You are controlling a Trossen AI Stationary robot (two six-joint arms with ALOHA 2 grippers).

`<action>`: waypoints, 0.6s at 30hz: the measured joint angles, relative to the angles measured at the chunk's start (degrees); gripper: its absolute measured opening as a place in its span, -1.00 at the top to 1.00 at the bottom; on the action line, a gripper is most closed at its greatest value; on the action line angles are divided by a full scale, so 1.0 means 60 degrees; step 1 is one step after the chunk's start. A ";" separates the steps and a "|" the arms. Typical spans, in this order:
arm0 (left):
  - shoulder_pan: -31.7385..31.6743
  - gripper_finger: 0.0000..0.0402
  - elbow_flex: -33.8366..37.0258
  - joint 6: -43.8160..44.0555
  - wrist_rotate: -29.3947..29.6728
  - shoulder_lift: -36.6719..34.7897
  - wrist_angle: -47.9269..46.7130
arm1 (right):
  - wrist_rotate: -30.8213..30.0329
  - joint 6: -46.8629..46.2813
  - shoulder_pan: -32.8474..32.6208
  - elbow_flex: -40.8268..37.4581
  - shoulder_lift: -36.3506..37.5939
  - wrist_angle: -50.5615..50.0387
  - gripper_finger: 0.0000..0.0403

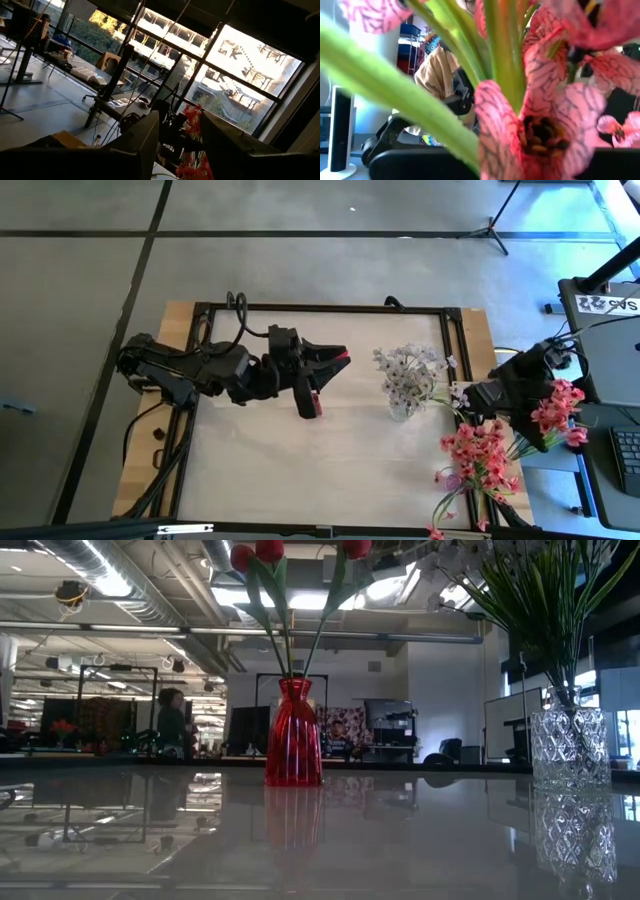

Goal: Sort flowers into vase by color
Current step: Put the pink flowers into the pink vase

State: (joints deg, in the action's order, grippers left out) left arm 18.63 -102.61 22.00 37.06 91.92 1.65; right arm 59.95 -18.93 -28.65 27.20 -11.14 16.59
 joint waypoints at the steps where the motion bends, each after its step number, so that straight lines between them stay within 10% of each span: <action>1: 0.0000 0.30 0.0000 0.0000 0.0000 0.0000 0.0000 | -0.0245 0.0174 -0.0282 0.0000 -0.0054 -0.0008 1.00; 18: 0.0000 0.30 0.0000 -0.0007 0.0000 0.0000 -0.0135 | -0.2884 0.1482 -0.3223 0.0638 -0.0735 -0.0990 1.00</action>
State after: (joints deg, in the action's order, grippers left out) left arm 18.63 -102.61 21.96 37.06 91.92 0.84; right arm 42.65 -10.04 -47.98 31.03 -15.55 10.65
